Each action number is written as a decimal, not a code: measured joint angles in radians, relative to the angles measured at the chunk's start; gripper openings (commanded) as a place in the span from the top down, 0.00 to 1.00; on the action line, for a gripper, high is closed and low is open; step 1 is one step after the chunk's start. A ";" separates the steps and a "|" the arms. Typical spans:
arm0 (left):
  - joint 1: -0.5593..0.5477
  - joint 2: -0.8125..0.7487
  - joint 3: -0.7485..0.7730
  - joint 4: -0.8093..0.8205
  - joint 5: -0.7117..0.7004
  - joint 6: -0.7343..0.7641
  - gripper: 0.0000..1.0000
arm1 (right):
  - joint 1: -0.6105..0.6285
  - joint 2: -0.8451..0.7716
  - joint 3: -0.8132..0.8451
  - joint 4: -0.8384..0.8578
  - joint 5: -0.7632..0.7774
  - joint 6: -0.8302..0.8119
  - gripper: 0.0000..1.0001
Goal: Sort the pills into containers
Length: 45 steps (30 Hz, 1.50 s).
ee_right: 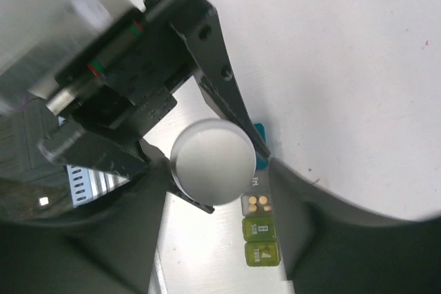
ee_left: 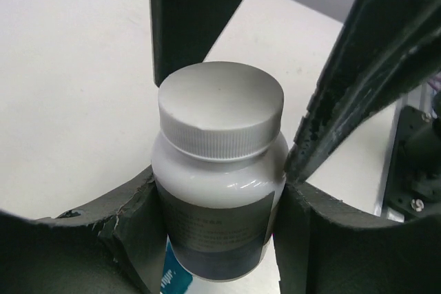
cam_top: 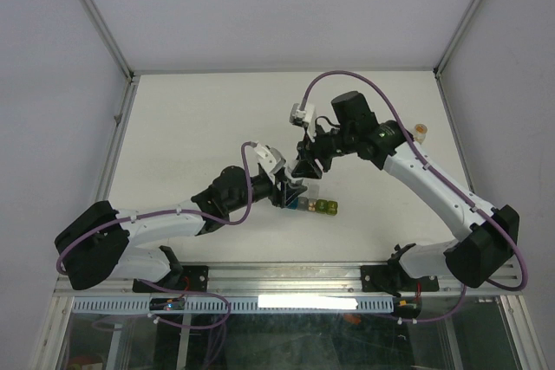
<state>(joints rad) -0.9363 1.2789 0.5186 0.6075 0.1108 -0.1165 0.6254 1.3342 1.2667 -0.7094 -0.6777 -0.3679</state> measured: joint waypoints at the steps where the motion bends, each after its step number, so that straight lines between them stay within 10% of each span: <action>1: 0.000 0.010 0.011 0.011 -0.013 0.000 1.00 | -0.016 0.001 0.002 -0.006 -0.011 0.011 0.18; 11: 0.046 -0.013 -0.043 0.163 0.213 -0.038 1.00 | -0.288 -0.035 0.115 -0.175 -0.384 -0.135 0.01; 21: 0.107 0.026 0.004 0.248 0.750 -0.175 1.00 | -0.237 -0.033 0.175 -0.719 -0.547 -1.095 0.05; 45: 0.107 0.116 0.050 0.317 0.948 -0.264 1.00 | 0.012 0.040 0.137 -0.573 -0.513 -0.877 0.66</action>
<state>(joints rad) -0.8291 1.3945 0.5682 0.9245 1.0592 -0.3809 0.6376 1.3739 1.4040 -1.2823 -1.1908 -1.2449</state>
